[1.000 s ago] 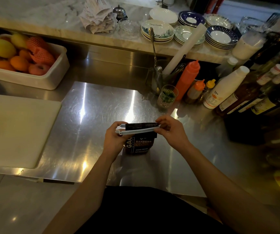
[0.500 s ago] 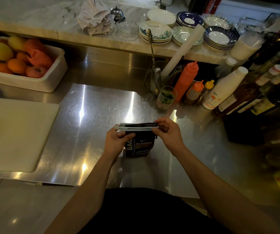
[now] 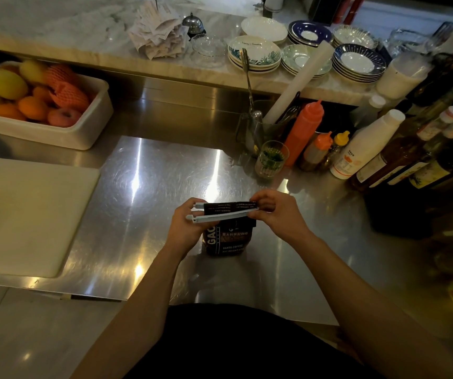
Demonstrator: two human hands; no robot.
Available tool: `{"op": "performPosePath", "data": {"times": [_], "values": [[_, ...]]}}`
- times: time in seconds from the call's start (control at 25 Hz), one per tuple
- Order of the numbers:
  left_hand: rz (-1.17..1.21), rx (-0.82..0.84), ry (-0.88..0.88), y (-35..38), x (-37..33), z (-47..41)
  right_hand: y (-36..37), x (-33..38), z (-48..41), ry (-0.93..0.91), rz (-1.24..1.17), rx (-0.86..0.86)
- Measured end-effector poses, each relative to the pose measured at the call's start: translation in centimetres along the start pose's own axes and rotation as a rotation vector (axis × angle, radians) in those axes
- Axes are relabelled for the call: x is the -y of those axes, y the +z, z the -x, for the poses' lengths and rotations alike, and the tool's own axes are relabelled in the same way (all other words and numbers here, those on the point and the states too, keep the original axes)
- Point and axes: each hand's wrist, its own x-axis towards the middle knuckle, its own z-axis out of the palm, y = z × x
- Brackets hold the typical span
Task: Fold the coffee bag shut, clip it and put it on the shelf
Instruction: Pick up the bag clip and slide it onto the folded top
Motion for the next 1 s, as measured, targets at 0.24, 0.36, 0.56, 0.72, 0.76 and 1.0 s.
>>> {"op": "performPosePath", "data": {"times": [0.24,0.36,0.56,0.72,0.76,1.0], "values": [[-0.019,-0.04,0.008,0.6,-0.1,0.2,0.2,-0.1,0.2,-0.022,0.001,0.029],[0.001,-0.059,0.017,0.8,0.1,0.5,0.7,-0.1,0.4,-0.034,0.026,0.04],[0.036,-0.016,0.003,0.9,-0.4,1.1,0.9,-0.3,0.4,-0.035,0.066,0.002],[0.067,0.074,0.019,-0.6,-1.0,1.6,1.1,-0.3,0.5,-0.044,0.091,-0.011],[0.053,0.08,0.029,-1.0,-1.1,1.6,1.1,-0.3,0.5,-0.044,0.095,-0.01],[-0.168,0.052,0.162,-1.8,-1.5,0.9,1.3,-0.6,0.6,-0.022,0.031,-0.028]]}}
